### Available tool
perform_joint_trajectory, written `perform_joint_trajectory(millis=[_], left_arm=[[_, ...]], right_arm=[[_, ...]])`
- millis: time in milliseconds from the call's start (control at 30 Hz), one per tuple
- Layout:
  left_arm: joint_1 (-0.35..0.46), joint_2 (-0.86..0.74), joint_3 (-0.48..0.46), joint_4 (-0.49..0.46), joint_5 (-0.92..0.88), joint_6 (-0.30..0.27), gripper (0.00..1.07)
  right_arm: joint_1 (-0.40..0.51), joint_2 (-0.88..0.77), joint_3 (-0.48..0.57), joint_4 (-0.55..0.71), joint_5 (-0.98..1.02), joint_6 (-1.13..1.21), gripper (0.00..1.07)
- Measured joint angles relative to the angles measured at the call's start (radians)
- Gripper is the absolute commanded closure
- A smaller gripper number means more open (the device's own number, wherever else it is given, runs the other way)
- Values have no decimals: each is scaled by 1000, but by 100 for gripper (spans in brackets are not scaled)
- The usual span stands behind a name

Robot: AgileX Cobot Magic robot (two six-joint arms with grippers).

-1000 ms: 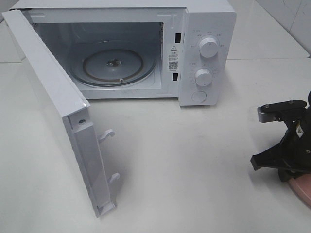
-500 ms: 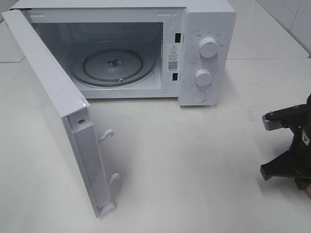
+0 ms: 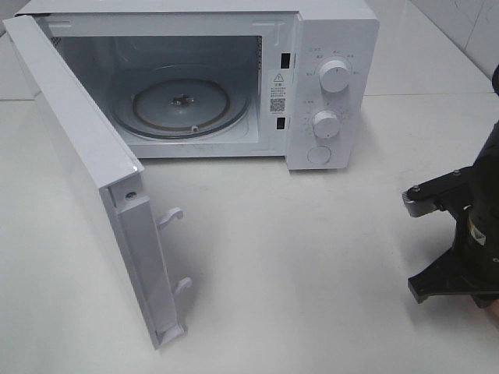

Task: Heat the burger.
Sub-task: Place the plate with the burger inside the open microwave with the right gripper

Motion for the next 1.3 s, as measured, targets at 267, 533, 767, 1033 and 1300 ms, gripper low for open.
perform_joint_trajectory(millis=[267, 533, 767, 1033, 1300], left_arm=[[0, 0, 0, 0, 0, 0, 7], [0, 0, 0, 0, 0, 0, 7], [0, 0, 0, 0, 0, 0, 7], [0, 0, 0, 0, 0, 0, 7], [0, 0, 0, 0, 0, 0, 7]], right_arm=[[55, -78, 1, -50, 90, 16, 107], [121, -172, 1, -47, 137, -14, 107], [198, -229, 1, -41, 177, -77, 107], [311, -273, 1, -40, 193, -148, 107], [430, -281, 1, -39, 198, -249, 107]])
